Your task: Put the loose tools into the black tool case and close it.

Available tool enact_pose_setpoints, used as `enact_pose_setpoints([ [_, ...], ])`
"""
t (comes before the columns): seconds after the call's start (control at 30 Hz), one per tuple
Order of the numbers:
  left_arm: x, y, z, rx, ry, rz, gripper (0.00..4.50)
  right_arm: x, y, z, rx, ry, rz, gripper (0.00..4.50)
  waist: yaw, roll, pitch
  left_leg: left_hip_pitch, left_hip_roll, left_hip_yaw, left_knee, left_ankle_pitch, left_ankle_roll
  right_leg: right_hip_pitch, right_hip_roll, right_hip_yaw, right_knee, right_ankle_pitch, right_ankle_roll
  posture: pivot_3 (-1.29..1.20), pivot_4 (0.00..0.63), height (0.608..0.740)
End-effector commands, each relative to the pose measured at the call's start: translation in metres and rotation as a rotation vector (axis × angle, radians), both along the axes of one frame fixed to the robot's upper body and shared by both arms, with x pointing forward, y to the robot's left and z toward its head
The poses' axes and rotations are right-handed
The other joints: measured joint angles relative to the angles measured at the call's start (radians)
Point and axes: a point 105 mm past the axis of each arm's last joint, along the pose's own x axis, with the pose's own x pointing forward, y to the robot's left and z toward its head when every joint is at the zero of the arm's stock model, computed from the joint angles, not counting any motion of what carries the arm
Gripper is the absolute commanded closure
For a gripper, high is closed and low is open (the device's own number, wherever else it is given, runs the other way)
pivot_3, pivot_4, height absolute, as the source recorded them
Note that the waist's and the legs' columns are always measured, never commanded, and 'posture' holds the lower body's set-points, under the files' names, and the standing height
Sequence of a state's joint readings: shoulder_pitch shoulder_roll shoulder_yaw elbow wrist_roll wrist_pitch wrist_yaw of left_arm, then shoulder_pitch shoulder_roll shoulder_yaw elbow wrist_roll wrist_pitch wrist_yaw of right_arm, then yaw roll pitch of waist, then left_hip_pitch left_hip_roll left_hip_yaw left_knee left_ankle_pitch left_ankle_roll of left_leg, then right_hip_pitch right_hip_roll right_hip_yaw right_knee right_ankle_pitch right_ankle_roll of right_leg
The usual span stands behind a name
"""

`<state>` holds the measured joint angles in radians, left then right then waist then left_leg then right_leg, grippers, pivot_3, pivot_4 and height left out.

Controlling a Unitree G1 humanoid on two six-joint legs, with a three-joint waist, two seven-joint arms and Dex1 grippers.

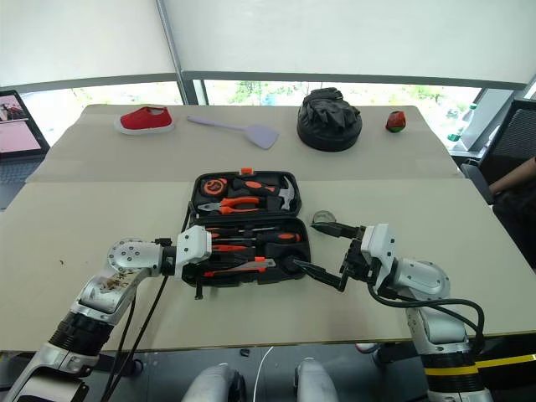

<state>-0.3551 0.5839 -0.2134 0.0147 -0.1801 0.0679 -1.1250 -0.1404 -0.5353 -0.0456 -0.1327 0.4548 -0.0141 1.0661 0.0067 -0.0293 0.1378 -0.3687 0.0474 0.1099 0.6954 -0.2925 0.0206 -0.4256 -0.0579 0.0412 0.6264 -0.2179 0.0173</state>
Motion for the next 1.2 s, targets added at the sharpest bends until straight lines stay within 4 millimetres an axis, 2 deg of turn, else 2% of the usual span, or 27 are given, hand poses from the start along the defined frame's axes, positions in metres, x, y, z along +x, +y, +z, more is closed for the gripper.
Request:
enact_pose_setpoints([
  [0.03,0.005,0.005,-0.001,0.025,-0.024,0.035,4.43,-0.002,0.001,0.009,0.023,-0.027,0.009,0.0,0.0,0.0,0.0,0.0,0.0,0.0,0.0,0.0,0.0,0.0,0.0,0.0,0.0,0.0,0.0,0.0,0.15,0.74],
  [0.2,0.007,0.011,-0.02,0.104,0.036,0.081,4.43,-0.003,0.002,0.009,0.024,-0.026,0.011,0.0,-0.001,0.0,0.0,0.001,0.0,0.0,0.0,0.0,0.0,0.001,0.0,0.0,0.0,0.0,0.0,0.0,0.15,0.74],
  [0.37,-0.003,0.011,-0.042,0.169,0.168,0.09,4.43,-0.003,0.002,0.009,0.024,-0.028,0.011,0.0,-0.002,0.0,0.0,0.002,0.0,0.0,0.0,0.0,0.0,0.002,0.0,0.0,0.001,0.0,0.0,0.0,0.15,0.74],
  [0.47,-0.007,0.017,-0.066,0.204,0.312,0.175,4.43,-0.003,0.001,0.01,0.028,-0.03,0.002,0.0,-0.001,0.001,-0.002,0.003,0.0,0.0,0.0,0.0,0.0,0.003,0.0,0.0,0.001,0.0,0.0,0.0,0.15,0.74],
  [0.73,-0.009,0.014,-0.059,0.147,0.24,0.12,4.43,-0.004,-0.003,0.009,0.022,-0.026,-0.019,0.0,-0.001,0.002,-0.006,0.007,0.0,0.0,-0.001,0.0,0.0,0.005,0.0,0.001,0.001,-0.001,0.001,0.0,0.15,0.74],
  [0.83,-0.008,0.008,-0.032,0.0,0.153,0.078,4.43,-0.003,-0.011,0.01,0.017,-0.03,-0.06,0.0,-0.004,0.002,-0.006,0.006,0.0,0.0,-0.002,0.0,0.0,0.004,0.0,0.001,0.001,-0.001,0.0,0.0,0.15,0.74],
  [0.87,-0.01,0.005,-0.012,-0.115,0.139,0.052,4.43,-0.003,-0.019,0.009,0.011,-0.026,-0.09,0.0,-0.006,0.002,-0.006,0.005,0.0,0.0,-0.002,0.0,0.0,0.003,0.0,0.001,0.0,-0.001,0.0,0.0,0.15,0.74],
  [0.93,-0.012,0.007,0.02,-0.287,0.16,0.049,3.91,-0.003,-0.034,0.006,0.005,-0.012,-0.149,0.0,-0.006,0.002,-0.005,0.003,0.001,-0.001,-0.002,-0.001,0.001,0.002,0.0,0.001,0.0,-0.002,0.0,0.0,0.15,0.74],
  [1.0,-0.016,0.013,0.037,-0.302,0.117,0.041,3.43,-0.003,-0.054,0.001,0.005,0.006,-0.226,0.0,-0.005,-0.001,-0.003,-0.001,0.001,-0.001,-0.002,-0.001,0.001,-0.002,-0.001,0.0,0.0,-0.002,0.0,0.0,0.15,0.74],
  [1.03,-0.012,0.019,0.054,-0.343,0.057,0.079,2.96,-0.004,-0.068,-0.007,-0.008,0.03,-0.282,0.0,-0.004,-0.001,-0.003,-0.002,0.001,-0.001,-0.001,-0.001,0.001,-0.003,-0.001,0.0,0.0,-0.001,0.0,0.0,0.15,0.74],
  [1.1,-0.009,0.032,0.08,-0.42,-0.016,0.145,2.42,-0.008,-0.094,-0.021,-0.05,0.062,-0.376,0.0,0.0,-0.002,-0.003,-0.002,0.0,-0.002,-0.001,-0.001,0.001,-0.002,-0.001,0.0,0.0,-0.001,0.0,0.0,0.15,0.74],
  [1.13,-0.008,0.039,0.086,-0.441,-0.042,0.181,1.99,-0.009,-0.105,-0.028,-0.064,0.081,-0.419,0.0,0.001,-0.002,-0.003,-0.001,0.0,-0.002,-0.001,-0.001,0.001,-0.001,-0.002,0.0,-0.001,-0.001,0.001,0.0,0.15,0.74],
  [1.2,-0.012,0.053,0.083,-0.409,-0.059,0.222,1.28,-0.013,-0.12,-0.039,-0.104,0.103,-0.469,0.0,-0.001,-0.002,-0.003,0.0,0.0,-0.002,-0.001,-0.001,0.002,0.001,-0.002,0.001,-0.001,-0.001,0.001,0.0,0.15,0.74],
])
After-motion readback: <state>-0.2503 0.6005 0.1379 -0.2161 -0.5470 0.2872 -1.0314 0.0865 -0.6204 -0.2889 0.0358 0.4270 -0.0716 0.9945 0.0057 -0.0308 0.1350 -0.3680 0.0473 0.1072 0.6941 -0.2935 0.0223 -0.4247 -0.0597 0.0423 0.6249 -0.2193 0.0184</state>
